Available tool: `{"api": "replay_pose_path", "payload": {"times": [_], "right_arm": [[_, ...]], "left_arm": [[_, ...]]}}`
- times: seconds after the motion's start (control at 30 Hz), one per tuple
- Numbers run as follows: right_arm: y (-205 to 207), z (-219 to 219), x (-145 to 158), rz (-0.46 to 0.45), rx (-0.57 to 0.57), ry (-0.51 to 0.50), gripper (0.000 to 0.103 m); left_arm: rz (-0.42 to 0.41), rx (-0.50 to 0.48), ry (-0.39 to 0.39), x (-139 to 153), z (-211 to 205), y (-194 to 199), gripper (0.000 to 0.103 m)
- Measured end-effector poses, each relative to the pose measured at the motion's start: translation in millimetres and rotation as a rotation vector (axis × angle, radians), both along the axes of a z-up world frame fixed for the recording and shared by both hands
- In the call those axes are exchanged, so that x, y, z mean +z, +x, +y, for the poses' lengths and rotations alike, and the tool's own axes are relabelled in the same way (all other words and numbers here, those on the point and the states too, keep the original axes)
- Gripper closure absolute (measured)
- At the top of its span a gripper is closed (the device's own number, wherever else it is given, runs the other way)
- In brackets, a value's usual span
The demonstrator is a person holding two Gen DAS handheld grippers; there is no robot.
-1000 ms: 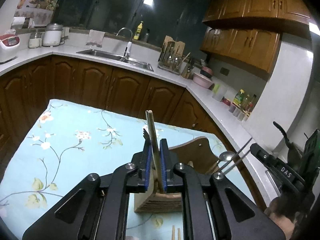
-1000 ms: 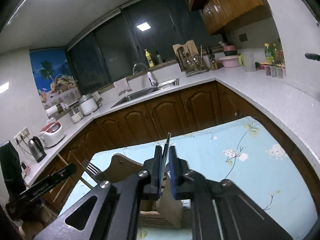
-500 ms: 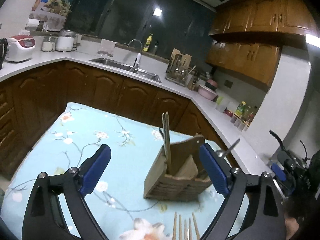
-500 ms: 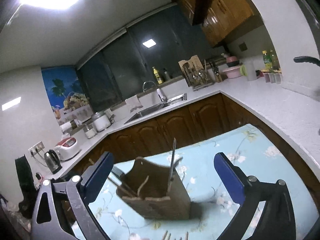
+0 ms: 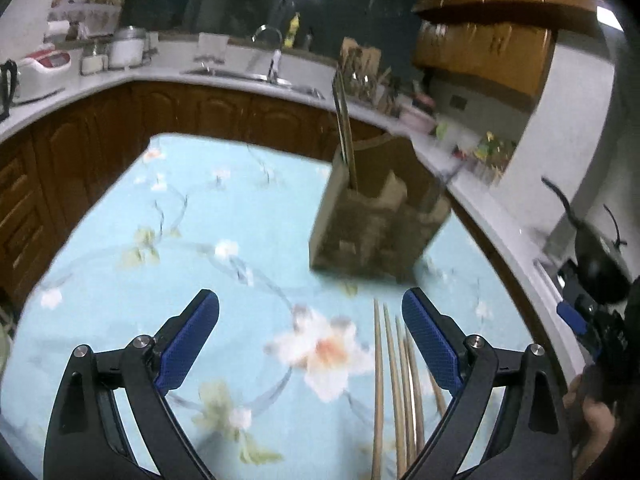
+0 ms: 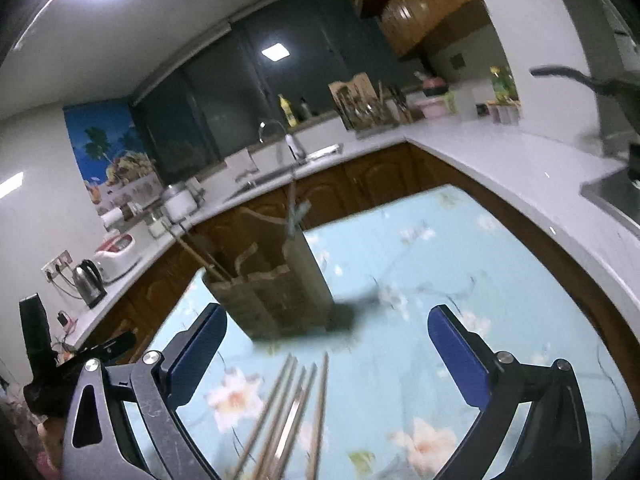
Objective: Organize utensils
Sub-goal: 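Move both tools back over the remaining wooden chopsticks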
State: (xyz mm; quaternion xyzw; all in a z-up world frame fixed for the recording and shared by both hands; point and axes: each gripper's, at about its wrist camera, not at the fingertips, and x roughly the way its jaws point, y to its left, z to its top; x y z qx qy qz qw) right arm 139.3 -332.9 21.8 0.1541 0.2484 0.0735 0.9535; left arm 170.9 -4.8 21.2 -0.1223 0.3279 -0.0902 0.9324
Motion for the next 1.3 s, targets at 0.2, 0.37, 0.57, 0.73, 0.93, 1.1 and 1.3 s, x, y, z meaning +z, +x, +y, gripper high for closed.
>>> {"api": "replay_pose_path", "payload": {"times": [0.2, 0.37, 0.57, 0.73, 0.93, 1.1, 1.3], "right_arm": [[-21, -7, -24, 0.055, -0.016, -0.022, 0.001], [-31, -11, -37, 0.085, -0.019, -0.017, 0.001], [-33, -16, -42, 0.093, -0.037, 0.009, 0.001], [-30, -23, -41, 0.097, -0.051, 0.028, 0.001], [-21, -25, -46, 0.123, -0.053, 0.041, 0.001], [-10, -13, -53, 0.146, -0.021, 0.031, 0.001], [7, 13, -65, 0.184, 0.053, -0.008, 0.003]], "left_arm": [[0.061, -0.022, 0.012, -25, -9, -17, 0.008], [0.108, -0.048, 0.032, -37, -20, -19, 0.008], [0.176, -0.145, 0.133, -60, -64, -15, 0.008], [0.229, -0.203, 0.23, -82, -105, -6, 0.008], [0.265, -0.159, 0.307, -94, -107, 3, 0.007], [0.278, -0.112, 0.344, -93, -79, -8, 0.007], [0.324, -0.061, 0.311, -90, -38, -29, 0.008]]}}
